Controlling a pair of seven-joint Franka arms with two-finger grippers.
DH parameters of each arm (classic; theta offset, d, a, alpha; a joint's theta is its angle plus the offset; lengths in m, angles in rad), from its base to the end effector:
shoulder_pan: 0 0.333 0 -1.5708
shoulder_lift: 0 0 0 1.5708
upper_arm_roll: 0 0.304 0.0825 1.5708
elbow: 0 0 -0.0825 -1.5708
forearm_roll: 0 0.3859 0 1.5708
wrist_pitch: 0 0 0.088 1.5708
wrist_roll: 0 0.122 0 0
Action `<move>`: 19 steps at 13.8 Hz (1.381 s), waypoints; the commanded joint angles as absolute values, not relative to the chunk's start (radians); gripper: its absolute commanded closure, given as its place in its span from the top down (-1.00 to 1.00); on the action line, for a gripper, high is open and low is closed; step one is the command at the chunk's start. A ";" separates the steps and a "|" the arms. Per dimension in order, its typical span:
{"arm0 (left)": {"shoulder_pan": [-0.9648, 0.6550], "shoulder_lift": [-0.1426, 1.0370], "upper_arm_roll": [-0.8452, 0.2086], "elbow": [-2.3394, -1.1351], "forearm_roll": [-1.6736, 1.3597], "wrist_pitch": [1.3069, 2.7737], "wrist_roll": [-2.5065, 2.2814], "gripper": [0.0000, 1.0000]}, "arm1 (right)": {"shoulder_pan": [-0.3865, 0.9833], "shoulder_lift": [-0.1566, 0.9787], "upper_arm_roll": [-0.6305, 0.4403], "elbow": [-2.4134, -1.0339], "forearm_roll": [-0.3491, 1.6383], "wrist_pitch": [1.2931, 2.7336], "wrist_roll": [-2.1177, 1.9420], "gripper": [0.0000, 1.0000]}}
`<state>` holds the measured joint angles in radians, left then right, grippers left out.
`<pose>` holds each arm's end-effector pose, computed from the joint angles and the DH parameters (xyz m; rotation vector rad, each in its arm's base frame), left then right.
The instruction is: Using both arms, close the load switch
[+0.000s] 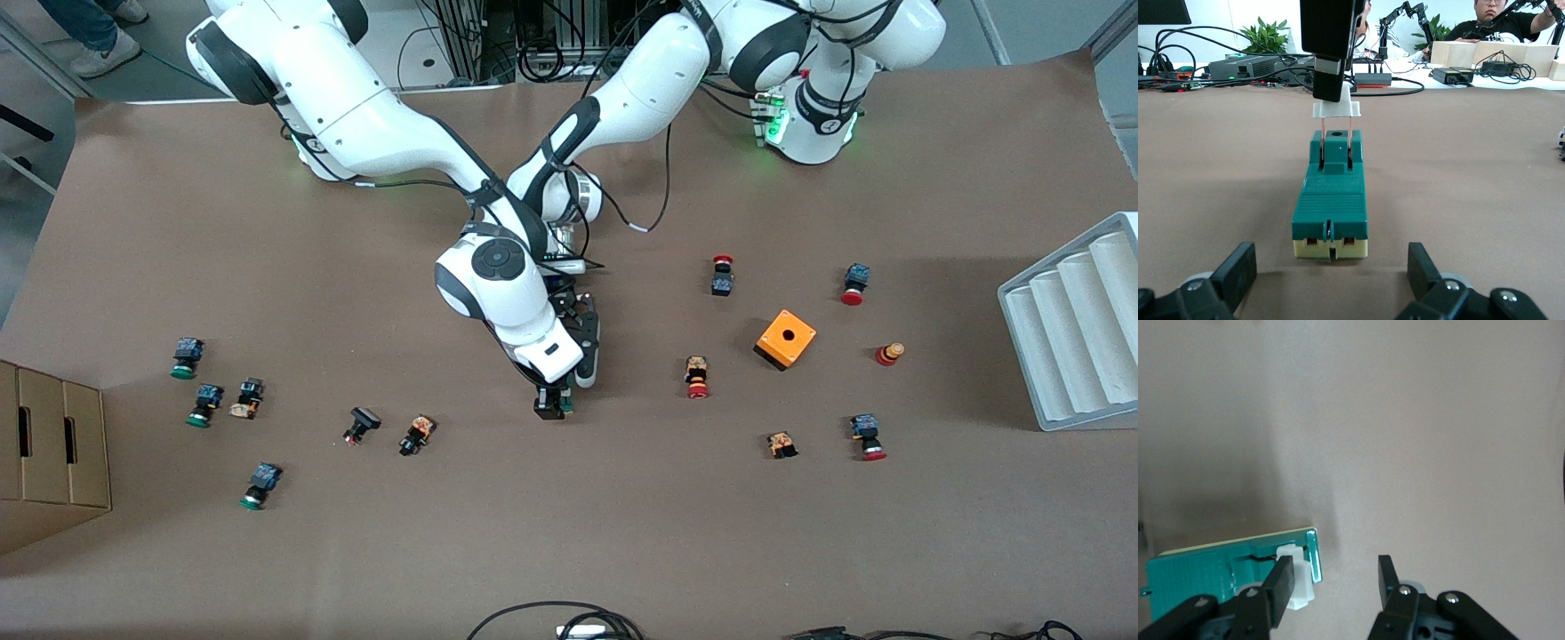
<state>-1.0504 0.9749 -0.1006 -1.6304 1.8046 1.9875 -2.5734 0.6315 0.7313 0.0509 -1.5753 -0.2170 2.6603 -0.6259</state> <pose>0.3344 -0.5575 0.0395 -2.5272 -0.0607 -1.8306 0.5676 0.4598 0.2227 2.2329 2.0056 0.5425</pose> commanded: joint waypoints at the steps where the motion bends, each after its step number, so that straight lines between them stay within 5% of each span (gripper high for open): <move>1: -1.055 0.994 -0.098 -1.620 1.816 1.996 -2.588 1.00 | 0.620 0.761 0.055 -1.537 -0.230 2.686 -0.626 0.17; 19: -1.055 0.994 -0.098 -1.618 1.816 1.997 -2.588 1.00 | 0.607 0.793 0.055 -1.528 -0.233 2.723 -0.630 0.16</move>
<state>-1.0505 0.9750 -0.1006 -1.6304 1.8046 1.9875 -2.5734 0.6183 0.7616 0.0500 -1.5591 -0.2170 2.6962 -0.6264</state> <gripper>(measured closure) 0.000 0.419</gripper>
